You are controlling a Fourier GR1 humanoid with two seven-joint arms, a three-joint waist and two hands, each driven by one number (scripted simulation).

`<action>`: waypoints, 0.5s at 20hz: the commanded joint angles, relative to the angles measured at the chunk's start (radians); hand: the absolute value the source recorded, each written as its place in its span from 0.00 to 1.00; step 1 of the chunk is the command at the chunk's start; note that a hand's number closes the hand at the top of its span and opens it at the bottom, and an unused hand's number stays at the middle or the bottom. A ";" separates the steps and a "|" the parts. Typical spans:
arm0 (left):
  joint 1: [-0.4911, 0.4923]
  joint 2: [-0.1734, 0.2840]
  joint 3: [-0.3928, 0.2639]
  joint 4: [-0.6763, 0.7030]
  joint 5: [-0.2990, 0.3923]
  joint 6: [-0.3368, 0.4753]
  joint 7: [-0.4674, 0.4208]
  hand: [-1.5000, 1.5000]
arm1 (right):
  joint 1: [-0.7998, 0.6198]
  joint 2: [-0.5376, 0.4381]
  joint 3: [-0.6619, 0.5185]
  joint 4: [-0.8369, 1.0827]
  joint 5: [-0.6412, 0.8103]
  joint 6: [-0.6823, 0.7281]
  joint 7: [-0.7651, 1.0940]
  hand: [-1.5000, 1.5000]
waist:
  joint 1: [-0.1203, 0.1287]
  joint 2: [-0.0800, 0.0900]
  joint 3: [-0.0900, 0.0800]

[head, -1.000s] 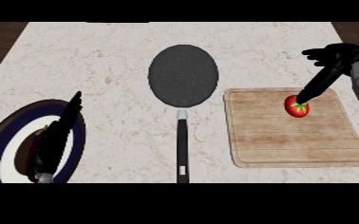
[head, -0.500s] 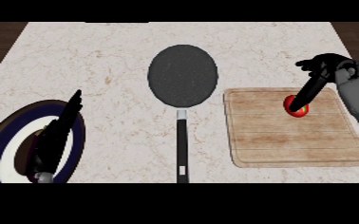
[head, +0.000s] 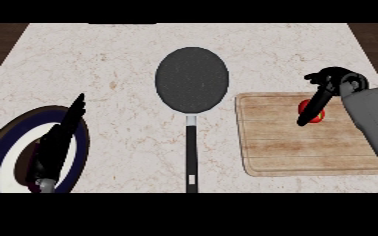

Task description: Pick the tomato from the cutting board and place it in the pan

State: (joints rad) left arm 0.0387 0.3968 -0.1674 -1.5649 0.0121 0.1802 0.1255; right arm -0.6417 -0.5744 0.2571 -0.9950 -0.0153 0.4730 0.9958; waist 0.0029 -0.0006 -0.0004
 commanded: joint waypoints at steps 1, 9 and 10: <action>0.077 -0.019 -0.002 -0.031 -0.029 0.008 -0.035 0.50 | 0.046 -0.010 -0.008 -0.041 0.016 0.046 0.088 0.00 | 0.000 -0.002 0.000; -0.009 -0.074 -0.008 -0.058 -0.078 0.006 0.076 0.50 | 0.028 0.045 -0.041 0.029 0.088 0.035 0.056 0.00 | 0.000 0.000 0.000; -0.011 -0.048 0.051 0.039 -0.053 -0.048 -0.020 0.50 | 0.042 0.033 -0.072 0.022 0.089 0.049 0.027 0.00 | -0.001 0.000 0.000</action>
State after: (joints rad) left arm 0.0489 0.3603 -0.1452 -1.5779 -0.0340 0.1586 0.1322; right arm -0.6138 -0.5418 0.2216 -0.9664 0.0612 0.4778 0.9673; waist 0.0039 -0.0003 -0.0001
